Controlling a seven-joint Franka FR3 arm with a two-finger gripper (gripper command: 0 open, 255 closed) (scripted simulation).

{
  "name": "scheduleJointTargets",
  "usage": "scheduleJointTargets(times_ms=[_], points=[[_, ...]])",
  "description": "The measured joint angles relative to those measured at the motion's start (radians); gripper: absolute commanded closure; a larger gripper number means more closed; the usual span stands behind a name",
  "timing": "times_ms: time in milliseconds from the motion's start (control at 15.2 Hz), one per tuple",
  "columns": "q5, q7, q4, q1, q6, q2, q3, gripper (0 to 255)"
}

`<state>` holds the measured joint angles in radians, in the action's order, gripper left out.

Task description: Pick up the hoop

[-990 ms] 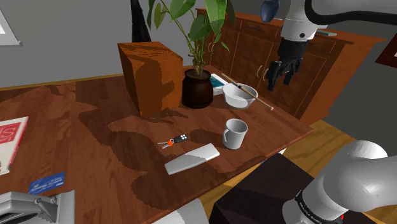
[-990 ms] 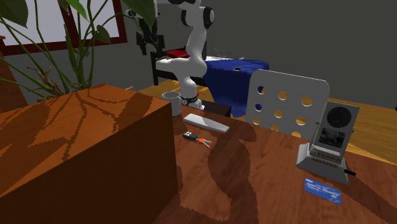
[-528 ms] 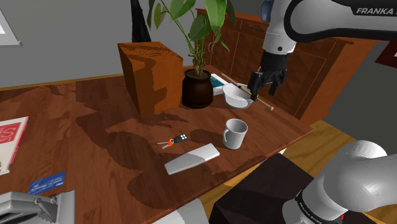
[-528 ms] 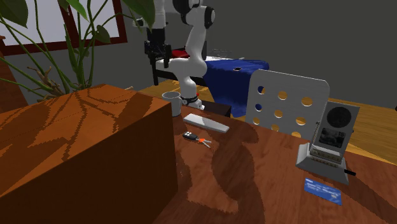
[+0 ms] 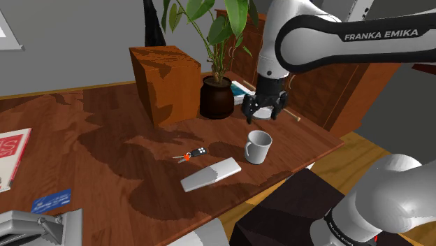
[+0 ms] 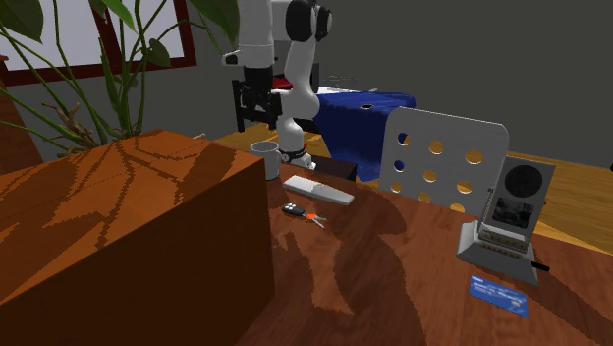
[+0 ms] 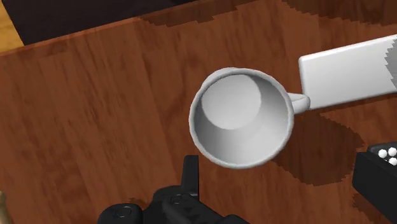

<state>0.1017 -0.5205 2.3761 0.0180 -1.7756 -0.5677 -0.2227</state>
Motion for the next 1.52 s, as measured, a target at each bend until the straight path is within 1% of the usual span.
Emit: scheduleJointTargets(times_ms=[264, 528, 660, 858, 1056, 1188, 1518], points=[[0.025, -0.14, -0.026, -0.004, -0.093, 0.109, -0.076, 0], [0.021, -0.291, -0.079, -0.011, -0.191, 0.252, -0.153, 0], [0.01, -0.365, -0.106, -0.014, -0.233, 0.319, -0.185, 0], [-0.028, -0.482, -0.174, -0.019, -0.282, 0.435, -0.225, 0], [-0.083, -0.6, -0.248, -0.015, -0.326, 0.558, -0.25, 0], [-0.11, -0.66, -0.277, -0.007, -0.348, 0.612, -0.258, 0], [-0.143, -0.695, -0.272, 0.0, -0.408, 0.672, -0.257, 0]])
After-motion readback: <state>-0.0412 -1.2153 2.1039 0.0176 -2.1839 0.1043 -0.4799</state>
